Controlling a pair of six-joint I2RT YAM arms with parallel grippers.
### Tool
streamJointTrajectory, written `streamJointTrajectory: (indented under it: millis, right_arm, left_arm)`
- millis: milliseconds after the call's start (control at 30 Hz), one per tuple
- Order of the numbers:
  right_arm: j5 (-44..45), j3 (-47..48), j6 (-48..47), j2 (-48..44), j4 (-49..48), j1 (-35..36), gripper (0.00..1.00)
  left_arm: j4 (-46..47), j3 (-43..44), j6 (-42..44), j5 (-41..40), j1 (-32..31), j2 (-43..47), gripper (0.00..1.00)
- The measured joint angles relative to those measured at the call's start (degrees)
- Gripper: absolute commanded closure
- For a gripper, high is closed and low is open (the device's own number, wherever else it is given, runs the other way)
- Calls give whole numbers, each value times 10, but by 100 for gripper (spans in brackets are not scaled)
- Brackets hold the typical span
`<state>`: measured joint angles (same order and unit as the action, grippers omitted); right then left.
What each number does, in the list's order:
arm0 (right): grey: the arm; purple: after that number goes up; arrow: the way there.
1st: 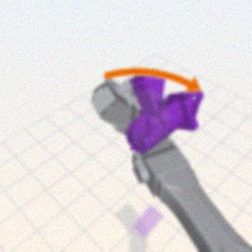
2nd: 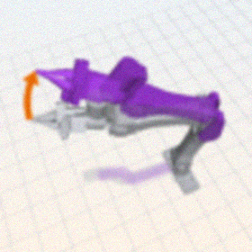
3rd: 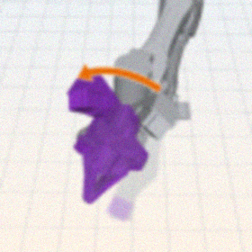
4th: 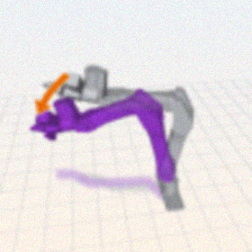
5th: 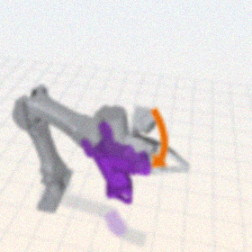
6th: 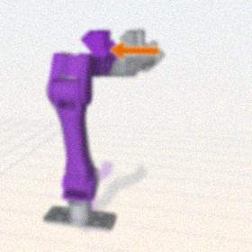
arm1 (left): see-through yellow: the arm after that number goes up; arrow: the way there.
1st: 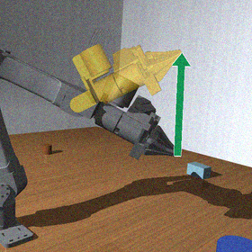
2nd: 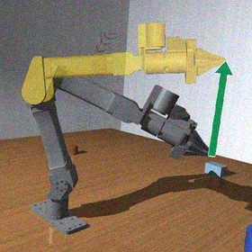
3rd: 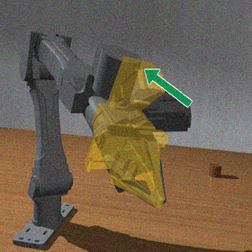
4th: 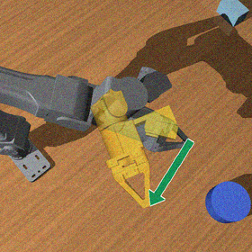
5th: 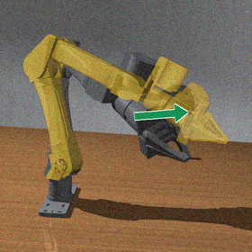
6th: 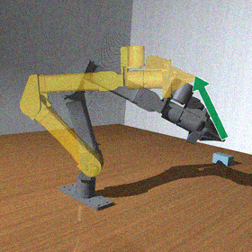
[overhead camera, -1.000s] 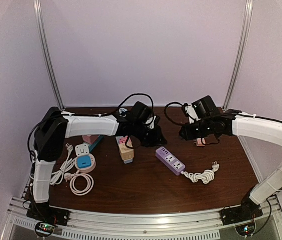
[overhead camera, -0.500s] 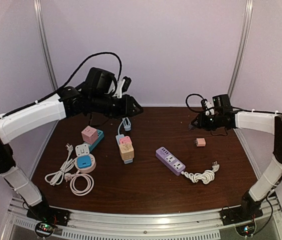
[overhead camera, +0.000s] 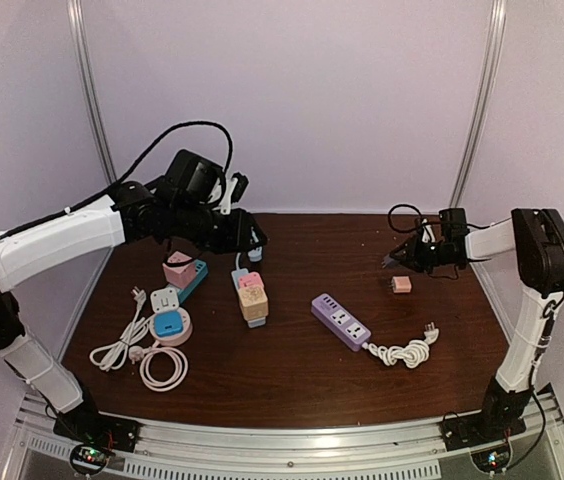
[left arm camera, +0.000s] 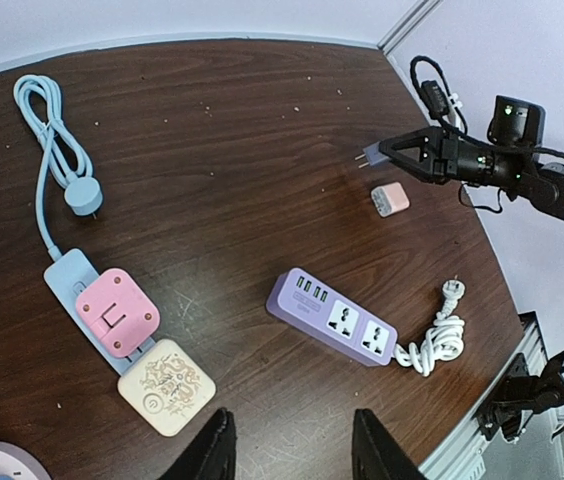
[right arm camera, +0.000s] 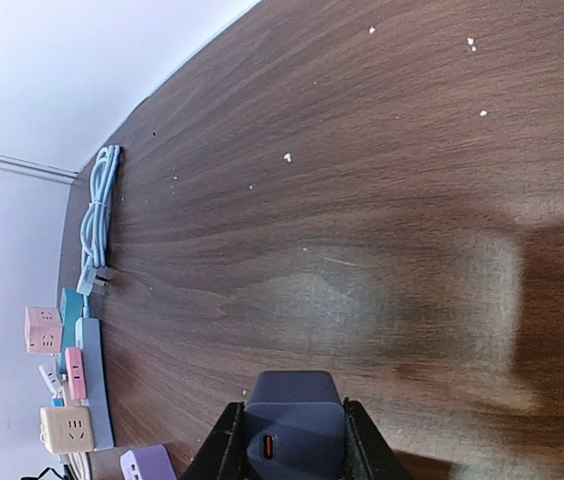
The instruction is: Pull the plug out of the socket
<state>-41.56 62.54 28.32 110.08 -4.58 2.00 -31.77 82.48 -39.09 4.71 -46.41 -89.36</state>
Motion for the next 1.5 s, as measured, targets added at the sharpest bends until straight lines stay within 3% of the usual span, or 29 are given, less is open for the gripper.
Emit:
streamJointTrajectory:
  millis: [400,500,667,900,1133,1500]
  right_arm:
    - [-36,41,3,51,-4,-29,78]
    - [-36,42,1,62,1,-39,71]
    - [-39,42,-1,69,5,-51,51]
    - [-37,32,-5,67,10,-73,41]
    - [0,29,-25,28,54,-75,36]
    - [133,25,-69,-105,138,-14,12]
  left_arm:
    - [0,0,-1,2,1,0,58]
    - [0,0,-3,3,1,-2,58]
    - [0,0,-4,4,1,-4,58]
    - [0,-6,-4,4,1,-4,58]
    - [-1,-17,-4,2,1,-4,55]
    - [-1,-59,-9,-11,4,-3,55]
